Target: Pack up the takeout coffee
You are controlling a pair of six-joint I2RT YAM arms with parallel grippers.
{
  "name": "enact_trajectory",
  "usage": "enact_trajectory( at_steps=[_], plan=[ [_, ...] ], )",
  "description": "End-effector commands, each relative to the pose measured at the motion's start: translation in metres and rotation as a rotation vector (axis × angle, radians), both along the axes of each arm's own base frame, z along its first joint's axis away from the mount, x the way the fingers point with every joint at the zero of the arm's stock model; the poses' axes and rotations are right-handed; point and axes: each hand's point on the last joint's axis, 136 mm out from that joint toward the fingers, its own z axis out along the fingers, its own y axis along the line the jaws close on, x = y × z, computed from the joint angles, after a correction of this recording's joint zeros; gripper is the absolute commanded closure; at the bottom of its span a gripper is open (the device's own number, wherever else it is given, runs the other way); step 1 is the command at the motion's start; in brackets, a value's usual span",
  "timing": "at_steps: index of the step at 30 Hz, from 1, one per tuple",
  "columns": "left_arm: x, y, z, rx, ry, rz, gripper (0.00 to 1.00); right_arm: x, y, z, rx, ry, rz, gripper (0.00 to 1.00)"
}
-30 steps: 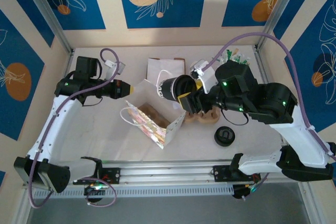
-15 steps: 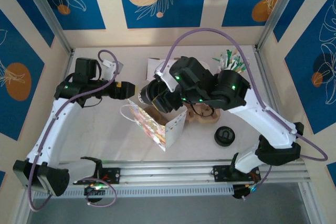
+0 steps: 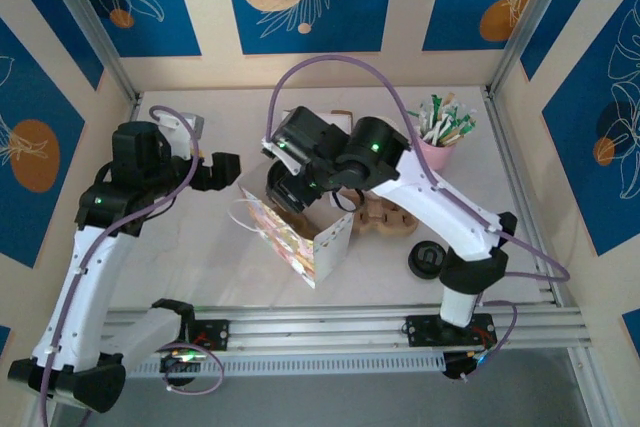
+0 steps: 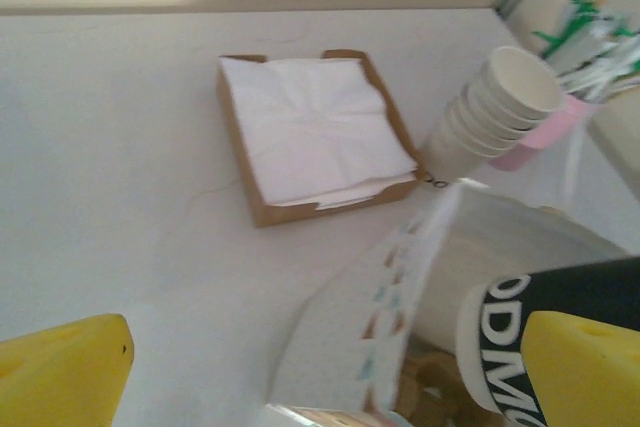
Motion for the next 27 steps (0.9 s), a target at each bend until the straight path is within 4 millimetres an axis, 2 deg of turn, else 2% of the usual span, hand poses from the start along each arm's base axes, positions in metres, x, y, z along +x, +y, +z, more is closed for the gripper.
enact_trajectory(
  at_steps=[1,4,8,15,18,25,27],
  plan=[
    [0.016,0.022,-0.032,0.085,0.063,0.13,0.03,-0.002,-0.006,-0.005,-0.048,0.022,0.009,0.32],
    [0.024,0.021,-0.054,0.084,0.128,0.139,0.09,0.0,-0.001,-0.012,-0.062,0.035,0.013,0.32],
    [0.031,0.02,-0.074,0.085,0.17,0.148,0.13,0.003,0.0,-0.021,-0.091,0.046,0.004,0.33],
    [0.038,0.025,-0.093,0.104,0.174,0.186,0.15,0.01,0.003,-0.04,-0.123,0.08,-0.004,0.35],
    [0.037,0.023,-0.085,0.088,0.149,0.176,0.14,0.013,0.007,-0.045,-0.12,0.088,0.001,0.35],
    [0.024,0.003,-0.031,-0.059,0.049,0.089,0.11,0.012,0.013,-0.052,-0.119,0.103,0.014,0.35],
    [0.02,-0.001,-0.022,-0.08,0.021,0.068,0.1,0.012,0.012,-0.057,-0.132,0.11,0.013,0.36]
  ],
)
